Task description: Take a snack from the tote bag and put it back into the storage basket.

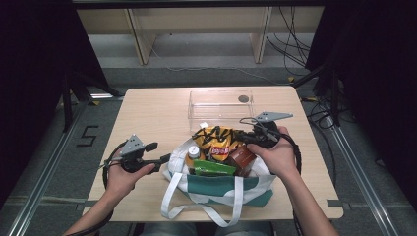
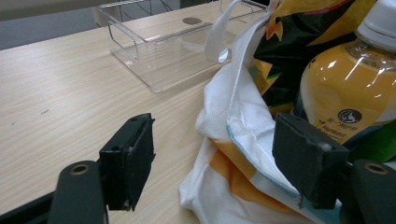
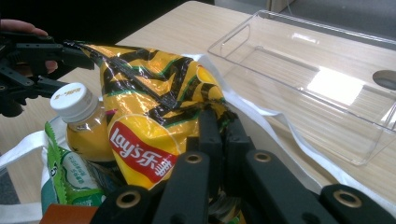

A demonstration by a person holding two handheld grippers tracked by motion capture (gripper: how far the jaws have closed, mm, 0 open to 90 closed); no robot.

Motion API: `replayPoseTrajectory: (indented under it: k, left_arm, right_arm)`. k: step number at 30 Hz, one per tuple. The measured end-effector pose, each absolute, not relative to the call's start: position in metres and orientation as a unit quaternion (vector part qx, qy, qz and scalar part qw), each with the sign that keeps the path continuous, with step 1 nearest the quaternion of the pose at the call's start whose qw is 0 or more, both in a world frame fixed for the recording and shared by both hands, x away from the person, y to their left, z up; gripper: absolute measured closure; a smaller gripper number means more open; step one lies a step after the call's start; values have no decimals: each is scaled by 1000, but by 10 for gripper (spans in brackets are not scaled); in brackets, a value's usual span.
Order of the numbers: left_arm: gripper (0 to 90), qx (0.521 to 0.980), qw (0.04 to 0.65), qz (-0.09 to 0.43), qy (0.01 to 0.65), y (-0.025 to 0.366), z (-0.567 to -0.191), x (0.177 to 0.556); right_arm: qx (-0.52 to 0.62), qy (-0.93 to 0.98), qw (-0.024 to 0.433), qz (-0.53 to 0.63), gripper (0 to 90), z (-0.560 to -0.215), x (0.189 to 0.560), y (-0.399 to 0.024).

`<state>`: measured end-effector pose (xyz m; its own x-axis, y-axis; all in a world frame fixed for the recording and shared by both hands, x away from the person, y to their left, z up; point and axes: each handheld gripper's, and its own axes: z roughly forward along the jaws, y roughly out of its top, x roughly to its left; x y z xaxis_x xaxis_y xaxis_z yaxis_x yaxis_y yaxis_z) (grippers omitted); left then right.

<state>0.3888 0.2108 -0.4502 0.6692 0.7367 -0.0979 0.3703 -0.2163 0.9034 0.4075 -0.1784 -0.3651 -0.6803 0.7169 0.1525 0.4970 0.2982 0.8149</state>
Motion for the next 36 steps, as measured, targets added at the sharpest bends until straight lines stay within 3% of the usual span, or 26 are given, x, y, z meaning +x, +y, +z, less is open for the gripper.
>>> replayPoseTrajectory:
  k: [16, 36]
  left_arm:
    - [292, 759, 509, 179, 365, 211, -451, 389]
    - [292, 754, 510, 179, 373, 212, -451, 389]
  right_arm:
    - [332, 791, 203, 471, 900, -353, 398, -170]
    - [321, 752, 238, 525, 900, -325, 391, -167]
